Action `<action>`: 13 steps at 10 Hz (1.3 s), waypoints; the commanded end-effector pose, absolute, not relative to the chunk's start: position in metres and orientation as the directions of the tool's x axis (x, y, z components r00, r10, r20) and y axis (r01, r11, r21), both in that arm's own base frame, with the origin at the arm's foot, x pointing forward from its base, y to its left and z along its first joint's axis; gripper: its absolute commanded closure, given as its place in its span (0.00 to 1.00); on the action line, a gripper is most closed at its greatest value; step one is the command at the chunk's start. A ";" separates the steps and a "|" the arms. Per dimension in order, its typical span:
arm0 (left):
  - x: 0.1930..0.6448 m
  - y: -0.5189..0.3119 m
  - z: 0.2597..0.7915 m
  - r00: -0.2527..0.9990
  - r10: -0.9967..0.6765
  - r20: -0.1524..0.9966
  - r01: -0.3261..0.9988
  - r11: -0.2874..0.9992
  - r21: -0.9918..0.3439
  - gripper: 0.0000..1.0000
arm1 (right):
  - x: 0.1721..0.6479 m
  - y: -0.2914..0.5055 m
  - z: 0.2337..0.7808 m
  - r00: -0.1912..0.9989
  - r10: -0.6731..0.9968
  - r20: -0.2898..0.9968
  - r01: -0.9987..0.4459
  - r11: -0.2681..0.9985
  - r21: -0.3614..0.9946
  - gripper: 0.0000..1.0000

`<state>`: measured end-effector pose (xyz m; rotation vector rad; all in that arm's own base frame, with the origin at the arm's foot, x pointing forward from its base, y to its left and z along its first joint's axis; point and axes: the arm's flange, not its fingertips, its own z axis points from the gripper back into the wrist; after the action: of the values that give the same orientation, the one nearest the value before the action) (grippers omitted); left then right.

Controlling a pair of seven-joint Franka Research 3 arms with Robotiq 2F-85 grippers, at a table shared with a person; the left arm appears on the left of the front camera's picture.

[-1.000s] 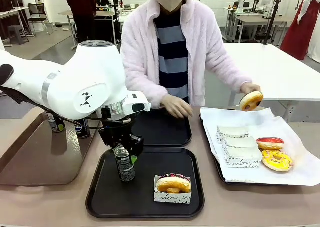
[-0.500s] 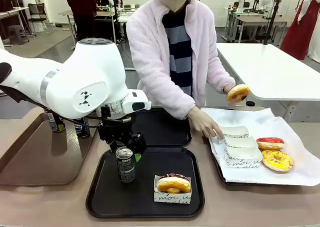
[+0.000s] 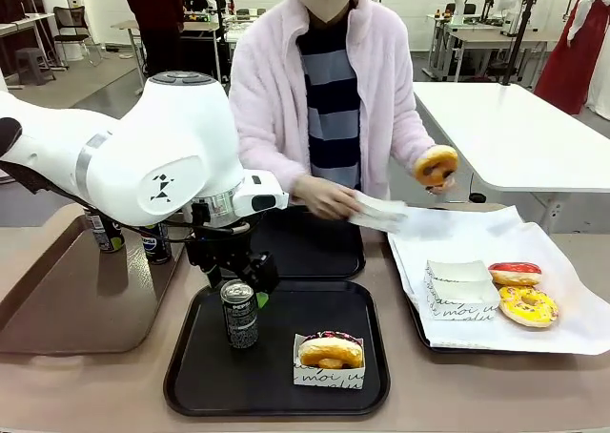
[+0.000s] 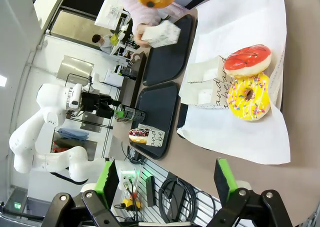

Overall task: Set up donuts and drinks on trays.
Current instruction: Pick up one Pepsi coke and place it on the Flat Tray, then pick up one Pepsi coke from the Handle tray and place it on the Flat Tray without a Pepsi coke.

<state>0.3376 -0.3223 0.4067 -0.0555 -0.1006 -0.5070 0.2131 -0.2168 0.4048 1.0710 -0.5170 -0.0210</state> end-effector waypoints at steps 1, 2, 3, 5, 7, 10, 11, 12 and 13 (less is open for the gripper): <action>0.324 -0.311 0.449 0.883 -0.451 0.131 0.458 0.889 -0.022 0.00 | 0.213 -0.215 0.404 0.876 -0.264 0.404 -0.243 0.483 0.841 0.00; 0.314 -0.297 0.472 0.885 -0.443 0.146 0.449 0.893 -0.013 0.00 | 0.213 -0.215 0.404 0.876 -0.264 0.404 -0.243 0.483 0.841 0.00; 0.307 -0.278 0.491 0.888 -0.429 0.166 0.439 0.898 -0.027 0.00 | 0.213 -0.215 0.404 0.876 -0.264 0.404 -0.243 0.483 0.841 0.00; 0.305 -0.225 0.522 0.906 -0.373 0.199 0.385 0.923 -0.024 0.00 | 0.213 -0.215 0.404 0.876 -0.264 0.404 -0.243 0.483 0.841 0.00; 0.307 -0.173 0.534 0.928 -0.315 0.201 0.326 0.945 -0.022 0.00 | 0.213 -0.215 0.404 0.876 -0.264 0.404 -0.243 0.483 0.841 0.00; 0.312 -0.117 0.530 0.954 -0.231 0.192 0.241 0.970 -0.028 0.00 | 0.213 -0.215 0.404 0.876 -0.264 0.404 -0.243 0.483 0.841 0.00; 0.311 -0.108 0.527 0.960 -0.203 0.192 0.210 0.977 -0.020 0.00 | 0.213 -0.215 0.404 0.876 -0.264 0.404 -0.243 0.483 0.841 0.00; 0.314 -0.106 0.524 0.963 -0.194 0.187 0.199 0.980 -0.009 0.00 | 0.213 -0.215 0.404 0.876 -0.264 0.404 -0.243 0.483 0.841 0.00; 0.315 -0.112 0.531 0.959 -0.214 0.188 0.225 0.974 -0.038 0.00 | 0.213 -0.215 0.404 0.876 -0.264 0.404 -0.243 0.483 0.841 0.00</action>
<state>0.3167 -0.1055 0.5278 -0.0512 -0.1791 -0.2060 0.2132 -0.2167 0.4046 1.0707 -0.5155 -0.0210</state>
